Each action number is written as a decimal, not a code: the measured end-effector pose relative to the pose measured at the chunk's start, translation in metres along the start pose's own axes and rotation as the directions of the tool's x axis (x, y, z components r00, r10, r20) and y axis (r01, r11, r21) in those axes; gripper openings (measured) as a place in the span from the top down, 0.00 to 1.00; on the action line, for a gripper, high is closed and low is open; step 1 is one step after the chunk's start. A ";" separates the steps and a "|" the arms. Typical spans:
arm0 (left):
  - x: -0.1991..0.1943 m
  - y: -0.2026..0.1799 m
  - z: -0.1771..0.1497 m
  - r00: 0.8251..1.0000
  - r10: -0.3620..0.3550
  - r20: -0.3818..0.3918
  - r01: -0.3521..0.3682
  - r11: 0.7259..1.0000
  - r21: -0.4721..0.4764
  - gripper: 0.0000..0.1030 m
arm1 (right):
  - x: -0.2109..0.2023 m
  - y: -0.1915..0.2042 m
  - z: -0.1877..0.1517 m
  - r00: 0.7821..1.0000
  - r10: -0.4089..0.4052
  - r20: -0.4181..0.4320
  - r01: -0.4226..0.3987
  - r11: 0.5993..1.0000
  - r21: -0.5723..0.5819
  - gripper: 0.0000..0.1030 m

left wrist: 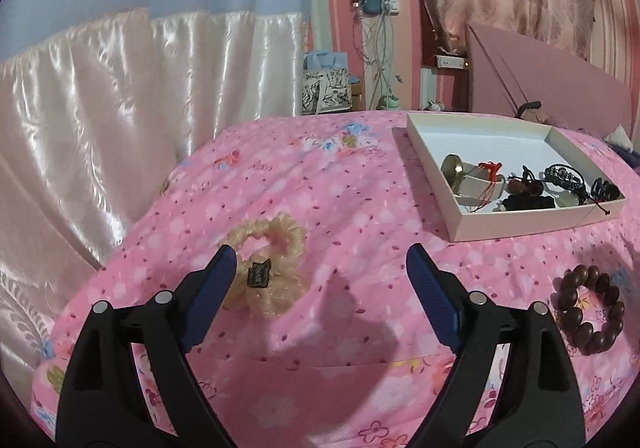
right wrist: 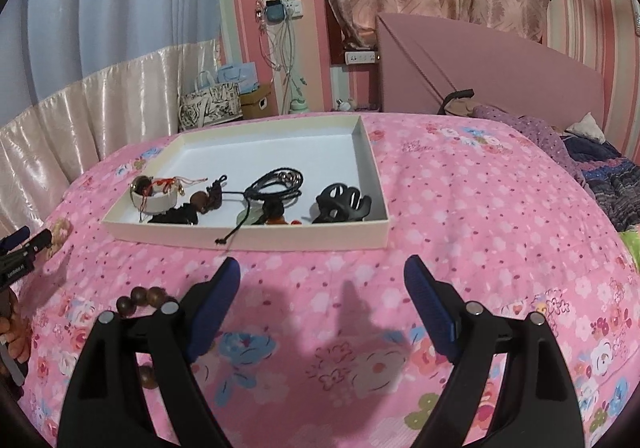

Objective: Organize jewelry
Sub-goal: 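Open both tools and withdraw toward the scrunchie and wooden bead bracelet, then grasp the beige scrunchie with the left tool while the right tool grasps the wooden bead bracelet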

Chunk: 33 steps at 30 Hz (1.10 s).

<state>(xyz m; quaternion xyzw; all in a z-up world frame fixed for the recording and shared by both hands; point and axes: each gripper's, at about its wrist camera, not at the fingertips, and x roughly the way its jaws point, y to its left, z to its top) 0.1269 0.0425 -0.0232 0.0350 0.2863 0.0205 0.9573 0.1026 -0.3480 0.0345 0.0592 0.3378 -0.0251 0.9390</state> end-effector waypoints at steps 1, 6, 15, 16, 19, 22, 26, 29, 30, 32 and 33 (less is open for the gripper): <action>0.001 0.001 0.000 1.000 -0.003 -0.004 0.003 1.000 -0.005 0.16 | 0.001 0.001 -0.001 1.000 -0.002 -0.003 0.002 1.000 -0.002 0.18; 0.003 0.002 -0.001 1.000 -0.014 -0.013 0.014 1.000 -0.008 0.16 | 0.004 0.000 -0.006 1.000 -0.007 -0.019 0.007 1.000 0.003 0.18; 0.006 0.002 0.001 0.999 -0.026 -0.024 0.026 1.000 -0.018 0.16 | 0.003 0.004 -0.008 1.000 -0.007 -0.026 0.007 1.000 -0.015 0.18; 0.007 0.001 0.001 0.999 -0.027 -0.028 0.026 0.999 -0.018 0.16 | 0.002 0.004 -0.008 1.000 -0.005 -0.025 0.005 1.000 -0.020 0.18; 0.006 -0.001 0.001 0.999 -0.025 -0.031 0.024 1.000 -0.011 0.16 | -0.003 0.004 -0.009 1.000 0.005 -0.022 -0.005 1.000 -0.019 0.18; 0.006 -0.001 -0.001 0.999 -0.027 -0.039 0.027 1.000 -0.007 0.16 | -0.002 0.005 -0.011 0.998 0.035 -0.048 -0.035 0.999 -0.005 0.18; 0.006 0.005 -0.002 0.997 -0.042 -0.069 0.041 0.999 -0.020 0.16 | 0.003 0.021 -0.020 0.986 0.127 -0.110 -0.129 0.992 -0.011 0.18; 0.004 0.019 -0.004 0.994 -0.049 -0.099 0.045 0.998 -0.039 0.16 | 0.007 0.043 -0.025 0.977 0.158 -0.140 -0.167 0.984 -0.056 0.18; 0.005 0.022 -0.005 0.992 -0.050 -0.112 0.046 0.998 -0.037 0.16 | 0.010 0.052 -0.025 0.975 0.165 -0.149 -0.178 0.981 -0.079 0.18; 0.006 0.030 -0.008 0.989 -0.063 -0.133 0.060 0.998 -0.028 0.16 | 0.015 0.067 -0.027 0.973 0.160 -0.168 -0.181 0.977 -0.114 0.18; 0.007 0.032 -0.010 0.988 -0.068 -0.137 0.066 0.998 -0.018 0.16 | 0.020 0.077 -0.027 0.972 0.153 -0.179 -0.179 0.974 -0.139 0.18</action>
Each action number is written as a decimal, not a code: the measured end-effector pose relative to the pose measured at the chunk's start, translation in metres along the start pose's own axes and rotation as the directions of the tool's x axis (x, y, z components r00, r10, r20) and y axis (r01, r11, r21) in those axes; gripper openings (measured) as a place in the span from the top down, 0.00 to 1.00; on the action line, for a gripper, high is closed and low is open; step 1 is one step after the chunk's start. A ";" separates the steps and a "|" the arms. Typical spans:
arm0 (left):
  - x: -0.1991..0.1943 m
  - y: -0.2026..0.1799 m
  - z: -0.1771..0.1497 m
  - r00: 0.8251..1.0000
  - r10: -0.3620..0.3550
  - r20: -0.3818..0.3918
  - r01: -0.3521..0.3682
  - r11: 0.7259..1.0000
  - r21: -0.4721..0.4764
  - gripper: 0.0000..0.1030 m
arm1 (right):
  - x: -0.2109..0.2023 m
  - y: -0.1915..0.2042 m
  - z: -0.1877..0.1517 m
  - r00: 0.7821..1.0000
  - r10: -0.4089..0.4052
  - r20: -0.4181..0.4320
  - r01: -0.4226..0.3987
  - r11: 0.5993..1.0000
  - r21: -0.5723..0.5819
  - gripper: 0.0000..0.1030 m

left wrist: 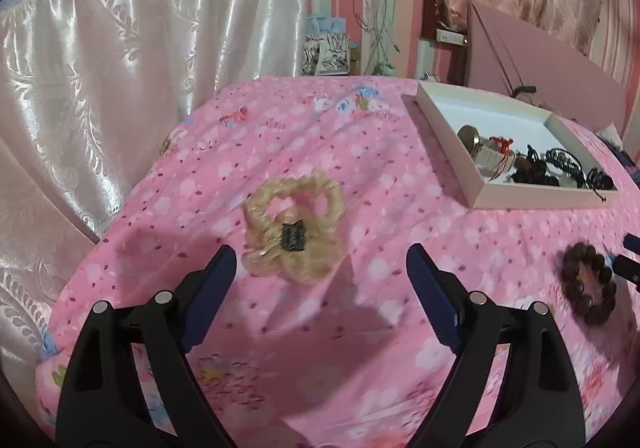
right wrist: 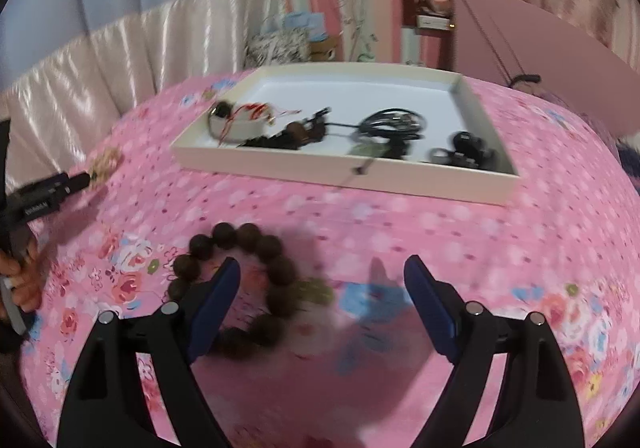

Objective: Organize jewelry
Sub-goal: 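Grasp the beige scrunchie with the left tool while the right tool grasps the wooden bead bracelet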

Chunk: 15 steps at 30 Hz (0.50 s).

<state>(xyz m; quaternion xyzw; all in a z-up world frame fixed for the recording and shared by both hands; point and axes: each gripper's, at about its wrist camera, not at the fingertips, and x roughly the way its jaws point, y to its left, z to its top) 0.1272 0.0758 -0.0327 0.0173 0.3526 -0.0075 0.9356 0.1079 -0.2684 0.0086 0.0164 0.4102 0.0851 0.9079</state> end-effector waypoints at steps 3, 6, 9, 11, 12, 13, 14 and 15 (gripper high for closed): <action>0.005 0.001 -0.006 1.000 0.000 -0.009 0.000 0.999 0.044 0.16 | 0.011 0.013 0.006 0.999 -0.035 -0.024 0.034 0.999 -0.035 0.18; 0.012 0.001 -0.006 1.000 -0.001 -0.022 0.002 0.998 0.063 0.16 | 0.021 0.021 0.011 0.997 -0.064 -0.049 0.061 0.996 -0.061 0.19; 0.018 -0.004 0.005 1.000 0.008 -0.006 -0.008 0.996 0.086 0.16 | 0.030 0.024 0.012 0.995 -0.072 -0.075 0.066 0.995 -0.073 0.22; 0.024 -0.008 0.016 1.000 0.012 0.011 -0.013 0.995 0.098 0.16 | 0.036 0.024 0.011 0.993 -0.064 -0.101 0.056 0.996 -0.075 0.32; 0.027 -0.009 0.020 1.000 0.018 0.012 -0.019 0.995 0.103 0.16 | 0.038 0.022 0.011 0.992 -0.049 -0.114 0.041 0.997 -0.067 0.34; 0.032 -0.010 0.025 1.000 0.027 0.012 -0.028 0.994 0.106 0.16 | 0.038 0.021 0.011 0.993 -0.036 -0.117 0.029 0.998 -0.060 0.37; 0.041 -0.011 0.030 0.999 0.040 -0.004 -0.040 0.993 0.108 0.16 | 0.039 0.020 0.011 0.992 -0.032 -0.118 0.026 0.998 -0.059 0.39; 0.050 -0.011 0.033 0.998 0.055 -0.030 -0.052 0.993 0.104 0.16 | 0.040 0.021 0.011 0.992 -0.034 -0.118 0.027 0.998 -0.063 0.41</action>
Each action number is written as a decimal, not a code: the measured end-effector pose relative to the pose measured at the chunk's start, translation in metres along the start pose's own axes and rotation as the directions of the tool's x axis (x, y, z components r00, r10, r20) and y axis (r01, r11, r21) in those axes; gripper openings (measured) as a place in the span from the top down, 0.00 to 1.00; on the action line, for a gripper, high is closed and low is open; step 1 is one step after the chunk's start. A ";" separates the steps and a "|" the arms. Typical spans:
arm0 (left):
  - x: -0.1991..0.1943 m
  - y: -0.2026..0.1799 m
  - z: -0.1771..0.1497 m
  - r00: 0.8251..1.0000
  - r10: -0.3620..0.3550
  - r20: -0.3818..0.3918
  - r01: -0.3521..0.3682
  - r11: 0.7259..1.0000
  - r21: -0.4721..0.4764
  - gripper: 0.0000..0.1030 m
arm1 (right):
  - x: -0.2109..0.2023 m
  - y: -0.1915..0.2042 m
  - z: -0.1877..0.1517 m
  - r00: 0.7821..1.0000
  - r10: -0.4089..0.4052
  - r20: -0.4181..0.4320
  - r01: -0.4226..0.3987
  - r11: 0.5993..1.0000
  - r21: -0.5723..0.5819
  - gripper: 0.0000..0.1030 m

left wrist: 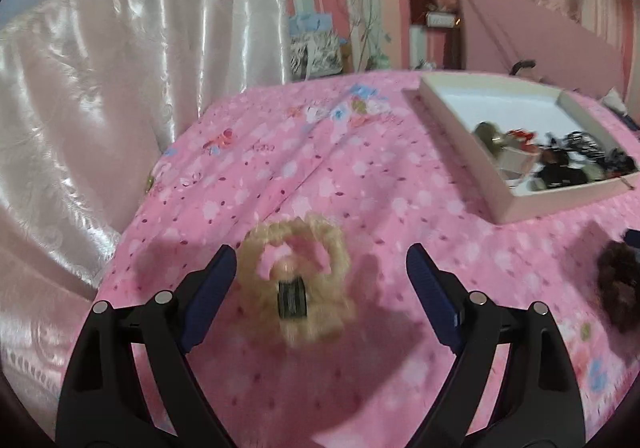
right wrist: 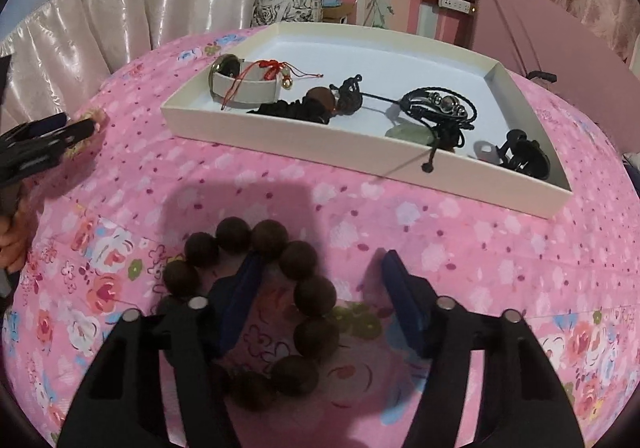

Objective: Organize jewelry
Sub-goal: 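Grasp the beige scrunchie with the left tool while the right tool grasps the wooden bead bracelet, then lower the scrunchie into the tray with the left tool while the right tool lowers the bead bracelet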

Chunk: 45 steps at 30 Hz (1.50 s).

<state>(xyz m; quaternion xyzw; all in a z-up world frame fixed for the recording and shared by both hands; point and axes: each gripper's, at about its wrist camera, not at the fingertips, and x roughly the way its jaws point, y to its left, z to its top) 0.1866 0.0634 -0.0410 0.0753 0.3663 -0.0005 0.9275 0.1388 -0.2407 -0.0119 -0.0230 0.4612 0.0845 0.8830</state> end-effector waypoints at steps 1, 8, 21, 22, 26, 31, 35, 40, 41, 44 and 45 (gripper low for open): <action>0.009 0.000 0.002 1.000 -0.002 -0.027 0.002 1.000 -0.008 0.17 | 0.000 0.001 0.000 1.000 -0.002 0.000 0.002 1.000 -0.007 0.42; 0.024 0.002 -0.001 0.992 -0.095 -0.088 0.094 0.995 -0.016 0.90 | -0.002 0.011 -0.001 1.000 0.028 0.015 -0.027 0.998 -0.054 0.70; -0.073 -0.052 0.014 0.977 -0.170 0.130 0.162 0.985 0.066 0.94 | -0.061 -0.010 0.007 0.973 0.104 0.207 -0.111 0.993 0.025 0.82; -0.082 -0.063 0.020 0.969 -0.191 0.158 0.181 0.981 0.073 0.94 | -0.072 -0.012 0.011 0.964 0.096 0.248 -0.105 0.994 0.024 0.82; -0.096 -0.105 0.036 0.948 -0.249 0.200 0.231 0.967 0.111 0.94 | -0.110 -0.024 0.032 0.923 0.042 0.382 -0.055 0.998 0.024 0.82; -0.084 -0.150 0.056 0.933 -0.287 0.215 0.267 0.956 0.118 0.94 | -0.126 -0.055 0.057 0.890 -0.009 0.456 -0.020 0.998 0.058 0.82; -0.066 -0.176 0.071 0.922 -0.321 0.214 0.311 0.947 0.082 0.94 | -0.121 -0.084 0.072 0.881 -0.028 0.472 -0.023 0.995 0.102 0.82; -0.051 -0.193 0.078 0.919 -0.333 0.211 0.324 0.943 0.074 0.94 | -0.101 -0.107 0.081 0.886 -0.045 0.462 -0.026 0.989 0.145 0.82; -0.046 -0.195 0.077 0.920 -0.332 0.206 0.325 0.943 0.071 0.94 | -0.095 -0.111 0.081 0.889 -0.045 0.456 -0.027 0.988 0.151 0.82; -0.031 -0.197 0.077 0.925 -0.330 0.188 0.327 0.944 0.051 0.94 | -0.076 -0.123 0.075 0.901 -0.035 0.433 -0.049 0.982 0.181 0.82; -0.026 -0.198 0.076 0.927 -0.330 0.179 0.327 0.944 0.046 0.94 | -0.070 -0.126 0.072 0.905 -0.025 0.425 -0.063 0.980 0.190 0.82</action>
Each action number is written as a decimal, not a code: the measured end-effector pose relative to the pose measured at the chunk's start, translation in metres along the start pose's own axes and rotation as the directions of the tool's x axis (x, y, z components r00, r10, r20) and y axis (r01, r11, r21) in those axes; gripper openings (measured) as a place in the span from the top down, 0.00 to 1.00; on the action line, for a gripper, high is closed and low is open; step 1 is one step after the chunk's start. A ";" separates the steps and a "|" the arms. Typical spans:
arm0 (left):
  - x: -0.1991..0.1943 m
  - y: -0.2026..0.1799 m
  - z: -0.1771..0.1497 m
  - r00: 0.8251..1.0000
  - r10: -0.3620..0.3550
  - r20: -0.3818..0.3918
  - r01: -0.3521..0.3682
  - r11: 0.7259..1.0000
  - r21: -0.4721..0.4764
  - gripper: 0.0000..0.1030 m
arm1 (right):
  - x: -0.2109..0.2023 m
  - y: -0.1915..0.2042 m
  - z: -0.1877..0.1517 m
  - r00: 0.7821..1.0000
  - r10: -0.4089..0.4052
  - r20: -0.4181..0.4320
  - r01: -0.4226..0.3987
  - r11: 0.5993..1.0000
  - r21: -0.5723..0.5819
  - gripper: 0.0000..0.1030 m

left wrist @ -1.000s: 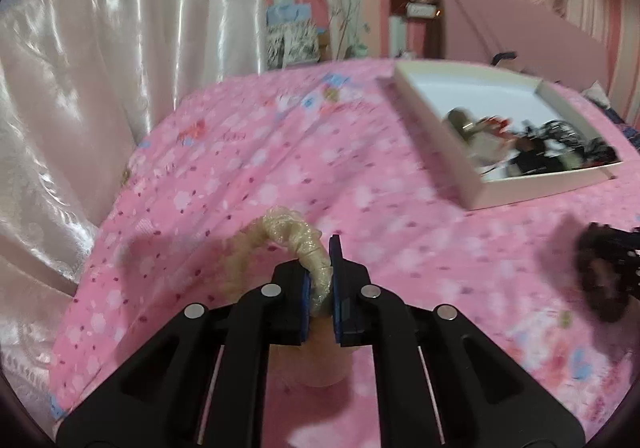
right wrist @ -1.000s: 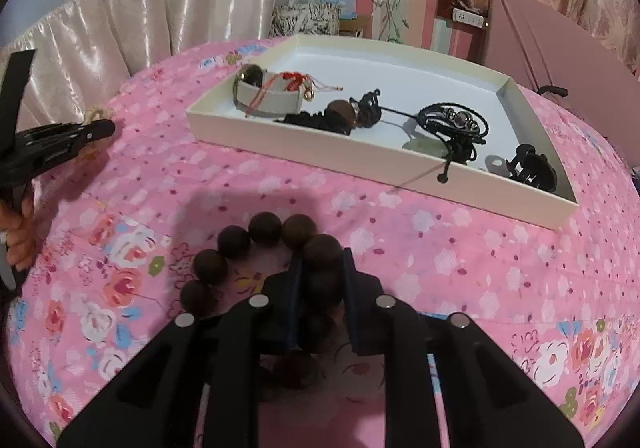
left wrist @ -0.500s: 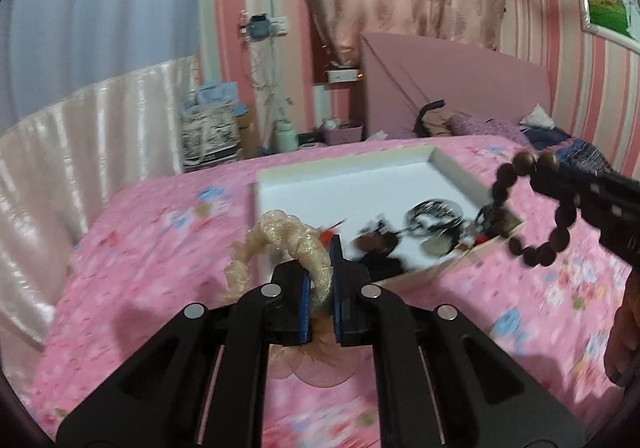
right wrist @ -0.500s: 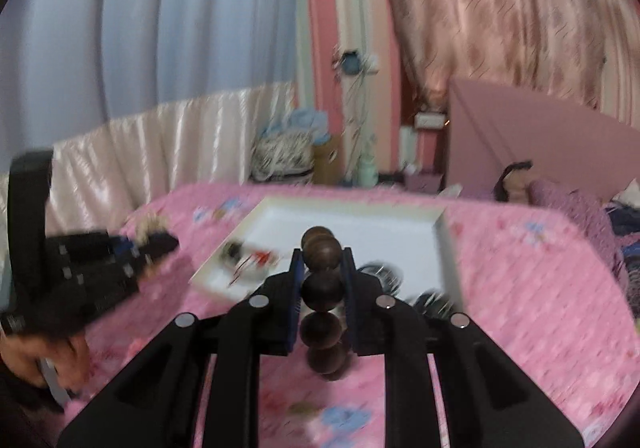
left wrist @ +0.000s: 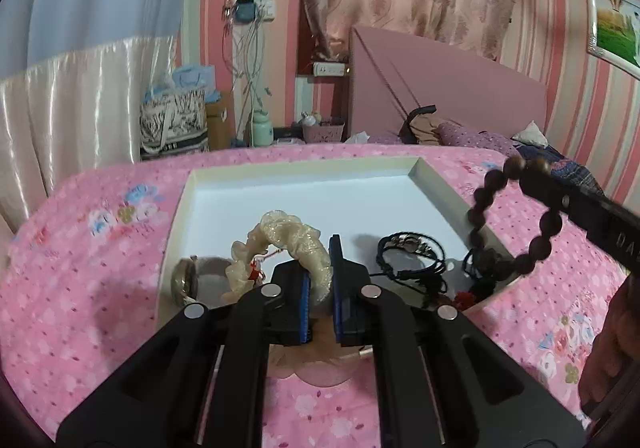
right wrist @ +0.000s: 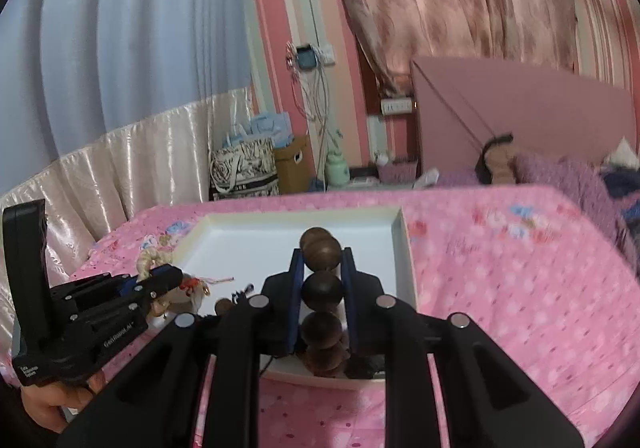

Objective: Organize jewelry
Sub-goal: 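Lower the scrunchie into the tray with the left tool while the right tool lowers the bead bracelet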

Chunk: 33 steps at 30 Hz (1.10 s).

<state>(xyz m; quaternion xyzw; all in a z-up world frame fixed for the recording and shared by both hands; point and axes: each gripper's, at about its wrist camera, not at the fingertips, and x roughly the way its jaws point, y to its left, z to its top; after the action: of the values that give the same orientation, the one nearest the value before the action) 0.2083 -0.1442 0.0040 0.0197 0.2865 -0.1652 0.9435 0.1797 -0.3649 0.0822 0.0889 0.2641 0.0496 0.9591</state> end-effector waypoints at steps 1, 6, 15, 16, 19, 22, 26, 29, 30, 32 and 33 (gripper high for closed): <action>0.004 0.001 -0.002 1.000 0.003 -0.006 -0.003 1.000 -0.004 0.94 | 0.006 -0.002 -0.005 1.000 0.012 -0.014 -0.012 1.000 0.013 0.82; 0.022 0.003 -0.012 1.000 0.003 -0.028 -0.004 1.000 -0.018 0.94 | 0.020 0.000 -0.013 0.999 0.025 -0.030 -0.025 1.000 -0.004 0.82; 0.045 0.008 -0.017 0.997 -0.028 -0.076 0.025 0.999 -0.044 0.94 | 0.037 -0.008 -0.024 0.998 -0.005 -0.055 0.005 1.000 -0.001 0.82; 0.047 0.007 -0.017 0.996 -0.031 -0.083 0.028 0.999 -0.041 0.94 | 0.037 -0.010 -0.024 0.998 -0.011 -0.054 0.011 1.000 -0.001 0.82; 0.052 0.003 -0.018 0.994 -0.034 -0.104 0.031 0.999 -0.031 0.93 | 0.040 -0.013 -0.027 0.998 -0.025 -0.062 0.025 1.000 0.000 0.82; 0.059 0.004 -0.017 0.990 -0.038 -0.132 0.033 0.999 -0.040 0.93 | 0.041 -0.014 -0.030 0.997 -0.022 -0.070 0.022 1.000 0.009 0.82; 0.060 0.007 -0.017 0.991 -0.037 -0.125 0.030 0.998 -0.058 0.93 | 0.041 -0.012 -0.033 0.997 -0.024 -0.073 0.024 1.000 0.001 0.82; 0.061 0.005 -0.018 0.991 -0.030 -0.129 0.025 0.999 -0.047 0.92 | 0.042 -0.014 -0.033 0.997 -0.027 -0.075 0.027 1.000 0.001 0.82; 0.062 0.004 -0.018 0.991 -0.028 -0.130 0.023 0.999 -0.044 0.92 | 0.042 -0.015 -0.033 0.997 -0.029 -0.078 0.029 1.000 0.003 0.82; 0.062 0.003 -0.018 0.991 -0.028 -0.134 0.022 0.999 -0.043 0.92 | 0.043 -0.019 -0.034 0.996 -0.029 -0.084 0.030 0.999 0.013 0.82; 0.062 0.004 -0.018 0.990 -0.027 -0.136 0.022 0.999 -0.043 0.92 | 0.044 -0.021 -0.035 0.996 -0.030 -0.086 0.032 0.999 0.020 0.82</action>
<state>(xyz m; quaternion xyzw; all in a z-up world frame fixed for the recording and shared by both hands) 0.2486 -0.1572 -0.0455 0.0077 0.3541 -0.1690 0.9198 0.2004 -0.3741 0.0270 0.0931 0.3066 0.0355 0.9466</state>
